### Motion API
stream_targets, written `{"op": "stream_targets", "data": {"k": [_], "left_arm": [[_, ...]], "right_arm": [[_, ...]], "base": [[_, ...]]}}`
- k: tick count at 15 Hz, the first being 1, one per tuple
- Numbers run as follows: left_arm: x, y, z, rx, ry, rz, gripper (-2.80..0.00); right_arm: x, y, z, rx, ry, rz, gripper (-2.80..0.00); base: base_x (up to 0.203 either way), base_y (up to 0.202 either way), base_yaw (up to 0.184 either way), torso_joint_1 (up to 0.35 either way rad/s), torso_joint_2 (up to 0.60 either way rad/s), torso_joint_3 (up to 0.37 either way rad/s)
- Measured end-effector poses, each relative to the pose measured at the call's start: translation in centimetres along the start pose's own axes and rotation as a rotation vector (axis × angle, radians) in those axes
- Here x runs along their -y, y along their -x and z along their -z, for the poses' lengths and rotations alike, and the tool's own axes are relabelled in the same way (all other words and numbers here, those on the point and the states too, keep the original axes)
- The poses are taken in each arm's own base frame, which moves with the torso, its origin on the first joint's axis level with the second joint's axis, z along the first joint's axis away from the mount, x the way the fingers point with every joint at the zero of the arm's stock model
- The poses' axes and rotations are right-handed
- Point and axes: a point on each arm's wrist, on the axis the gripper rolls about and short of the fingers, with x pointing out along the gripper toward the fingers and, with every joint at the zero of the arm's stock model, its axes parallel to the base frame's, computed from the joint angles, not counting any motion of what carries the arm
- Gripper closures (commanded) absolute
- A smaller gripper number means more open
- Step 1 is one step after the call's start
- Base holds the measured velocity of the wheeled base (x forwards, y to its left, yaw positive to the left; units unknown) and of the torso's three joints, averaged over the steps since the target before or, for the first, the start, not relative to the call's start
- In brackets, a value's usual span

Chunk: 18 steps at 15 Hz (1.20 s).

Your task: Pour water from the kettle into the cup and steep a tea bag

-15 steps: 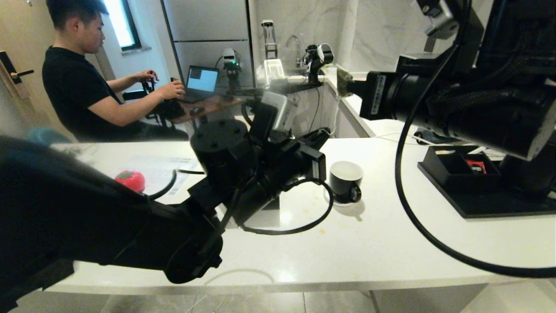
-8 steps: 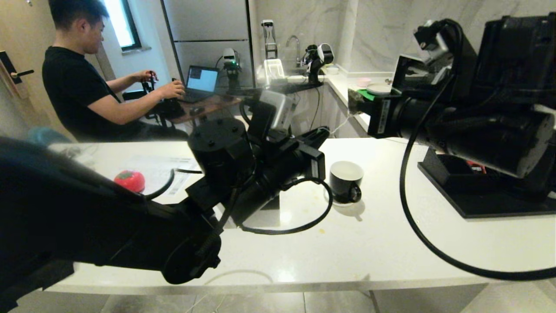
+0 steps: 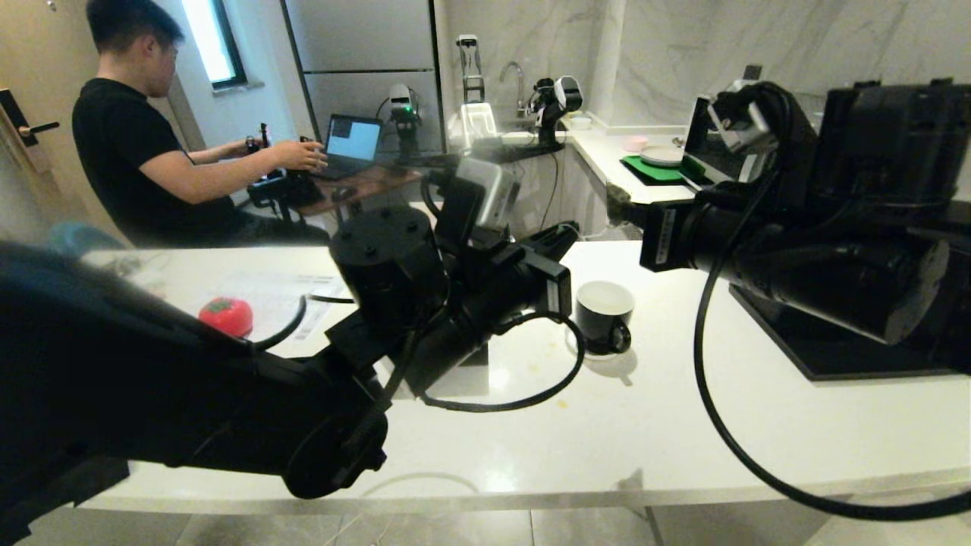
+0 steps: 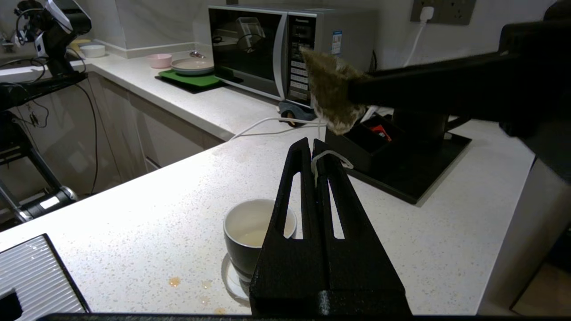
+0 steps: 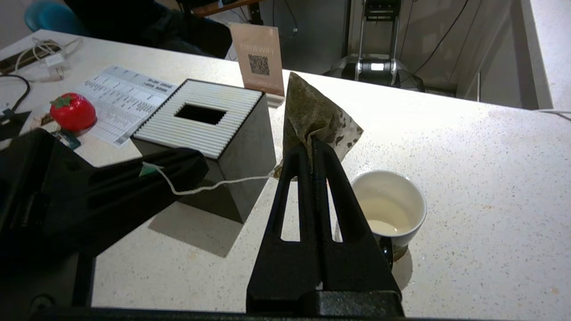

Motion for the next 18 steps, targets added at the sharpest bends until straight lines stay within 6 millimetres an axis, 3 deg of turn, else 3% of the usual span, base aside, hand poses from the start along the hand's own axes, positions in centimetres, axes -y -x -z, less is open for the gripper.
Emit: {"op": "stream_targets", "data": {"k": [6, 7, 18], "left_arm": [[0.11, 0.00, 0.00, 0.000, 0.002, 0.003, 0.00], [0.13, 0.00, 0.01, 0.000, 0.002, 0.004, 0.00], [0.07, -0.01, 0.10, -0.003, 0.001, 0.002, 0.00]], "right_arm": [[0.03, 0.07, 0.31, -0.013, 0.003, 0.002, 0.00], [0.03, 0.08, 0.33, -0.016, 0.005, 0.002, -2.80], [0.16, 0.91, -0.40, 0.009, 0.007, 0.003, -2.80]], "base": [[0.000, 0.000, 0.000, 0.000, 0.00, 0.000], [0.000, 0.000, 0.000, 0.000, 0.00, 0.000], [0.000, 0.000, 0.000, 0.000, 0.00, 0.000]]}}
